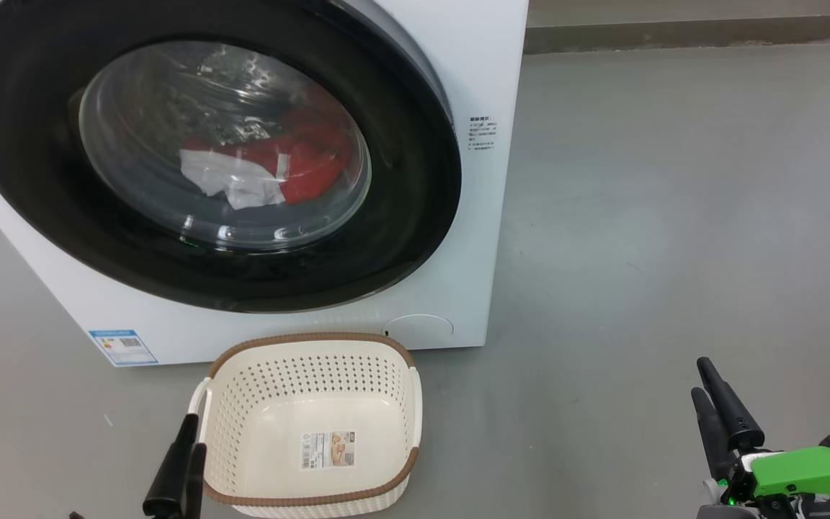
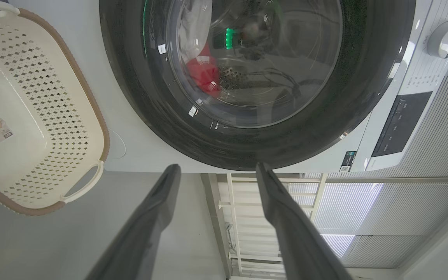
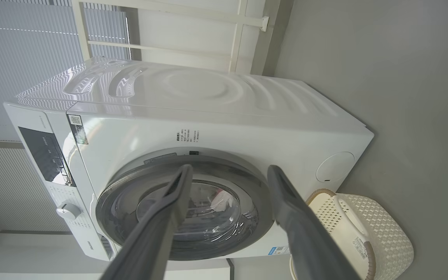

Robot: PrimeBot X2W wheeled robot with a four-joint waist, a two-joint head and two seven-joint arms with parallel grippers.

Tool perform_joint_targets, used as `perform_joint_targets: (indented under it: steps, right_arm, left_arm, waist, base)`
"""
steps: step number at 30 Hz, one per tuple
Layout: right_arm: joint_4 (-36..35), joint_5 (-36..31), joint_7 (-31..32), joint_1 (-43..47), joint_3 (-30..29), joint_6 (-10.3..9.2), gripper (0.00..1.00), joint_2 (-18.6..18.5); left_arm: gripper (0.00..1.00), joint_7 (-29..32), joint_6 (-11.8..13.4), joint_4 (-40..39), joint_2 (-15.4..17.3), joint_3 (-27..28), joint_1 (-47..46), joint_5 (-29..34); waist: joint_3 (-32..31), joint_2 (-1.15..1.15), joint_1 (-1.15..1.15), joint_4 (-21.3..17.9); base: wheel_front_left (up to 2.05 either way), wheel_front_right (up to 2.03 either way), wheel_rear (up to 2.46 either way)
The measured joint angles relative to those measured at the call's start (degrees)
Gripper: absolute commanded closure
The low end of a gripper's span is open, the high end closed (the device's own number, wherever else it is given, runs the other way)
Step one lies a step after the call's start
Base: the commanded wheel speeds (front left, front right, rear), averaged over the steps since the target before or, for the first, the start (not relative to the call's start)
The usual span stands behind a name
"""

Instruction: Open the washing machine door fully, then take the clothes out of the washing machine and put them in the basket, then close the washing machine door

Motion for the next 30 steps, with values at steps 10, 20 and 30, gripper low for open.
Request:
perform_joint_targets:
  steps: [10, 20, 30]
  right_arm:
    - [-0.35, -5.92, -1.74, 0.0, 1.76, 0.0, 0.0, -1.23]
    - [-0.56, -13.94, -3.39, 0.01, 3.52, 0.0, 0.0, -1.74]
    - [-0.36, -21.52, -5.08, 0.02, 5.16, 0.0, 0.0, -2.56]
  left_arm:
    - [0.0, -1.57, 0.0, -0.98, 0.05, -0.65, 0.19, 8.04]
    - [0.0, -3.14, 0.0, -2.2, 0.04, -0.87, 0.38, 17.14]
    - [0.0, -4.86, 0.05, -3.22, 0.03, -1.87, 1.34, 27.17]
  waist:
    - [0.09, 0.0, 0.0, 0.16]
    - [0.1, 0.0, -0.01, 0.42]
    - [0.08, 0.0, 0.0, 0.62]
  base:
    - [0.0, 0.0, 0.0]
    - [0.0, 0.0, 0.0]
    - [0.0, 0.0, 0.0]
